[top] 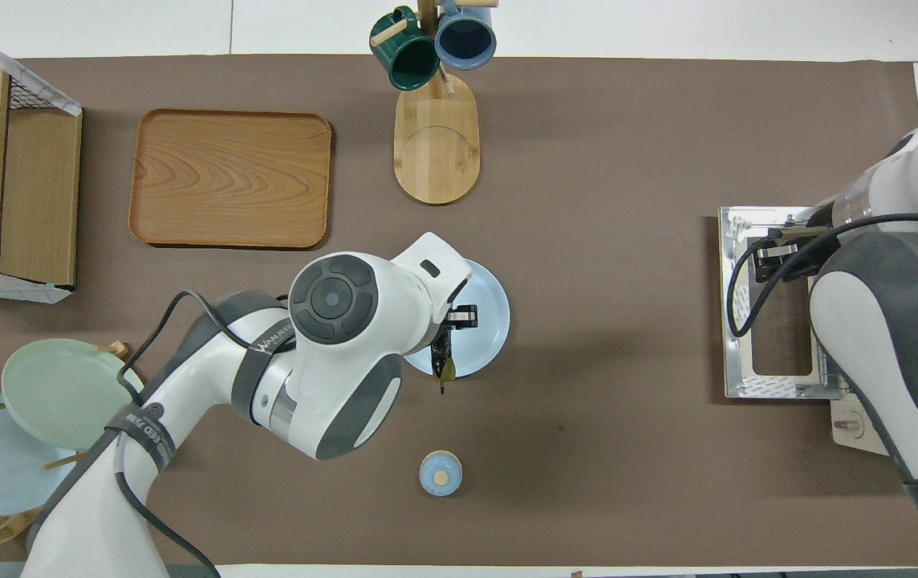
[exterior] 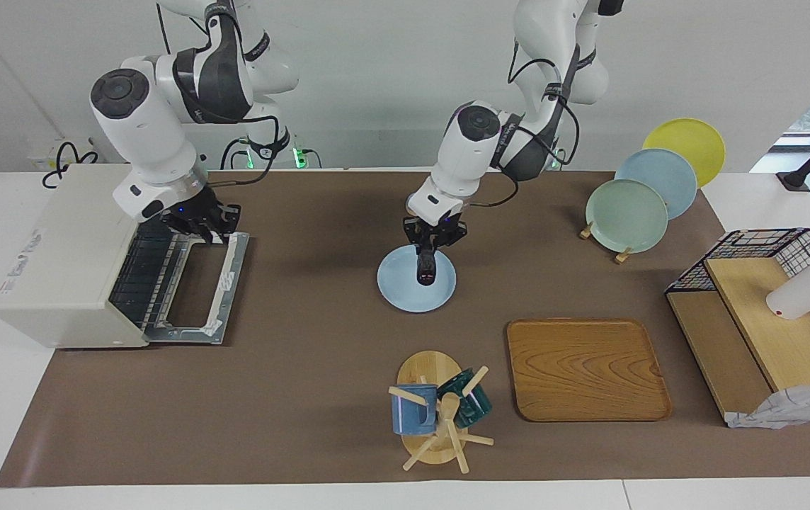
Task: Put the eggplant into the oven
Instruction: 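Carry the eggplant with the left gripper onto the light blue plate, then release the eggplant with the left gripper while the right gripper reaches it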
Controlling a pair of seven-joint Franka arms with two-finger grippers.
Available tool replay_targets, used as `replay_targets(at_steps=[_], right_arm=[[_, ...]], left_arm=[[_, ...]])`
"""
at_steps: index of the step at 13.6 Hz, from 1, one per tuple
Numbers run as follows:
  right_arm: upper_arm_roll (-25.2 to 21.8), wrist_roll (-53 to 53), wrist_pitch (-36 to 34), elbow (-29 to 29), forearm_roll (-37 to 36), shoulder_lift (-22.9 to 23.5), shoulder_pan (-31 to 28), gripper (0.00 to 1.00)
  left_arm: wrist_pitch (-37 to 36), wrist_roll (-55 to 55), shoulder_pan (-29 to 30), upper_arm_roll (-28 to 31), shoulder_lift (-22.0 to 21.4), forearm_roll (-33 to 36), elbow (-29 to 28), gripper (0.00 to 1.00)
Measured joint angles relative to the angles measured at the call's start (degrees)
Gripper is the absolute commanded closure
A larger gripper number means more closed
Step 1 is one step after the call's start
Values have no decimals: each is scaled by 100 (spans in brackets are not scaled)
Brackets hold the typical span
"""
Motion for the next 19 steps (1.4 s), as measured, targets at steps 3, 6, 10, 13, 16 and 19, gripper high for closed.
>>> replay_targets(at_steps=[3, 6, 10, 13, 16, 19], right_arm=[[21, -94, 21, -27, 0, 0, 79, 66], [34, -110, 109, -28, 1, 0, 315, 57], [41, -48, 113, -29, 1, 0, 552, 54], [52, -10, 199, -24, 1, 0, 674, 54], [76, 691, 527, -12, 6, 21, 1273, 53], [104, 1742, 859, 446, 8, 405, 2276, 33]], left_arm=[[399, 0, -111, 11, 272, -1, -167, 100], [439, 3, -113, 28, 375, -1, -168, 1], [412, 5, -103, 80, 347, -1, -135, 0], [-104, 84, 164, 187, 220, -1, 181, 0], [-1241, 834, 1015, 231, 19, 0, 819, 0], [-2155, 1779, 1920, 262, -53, 47, 1379, 0]])
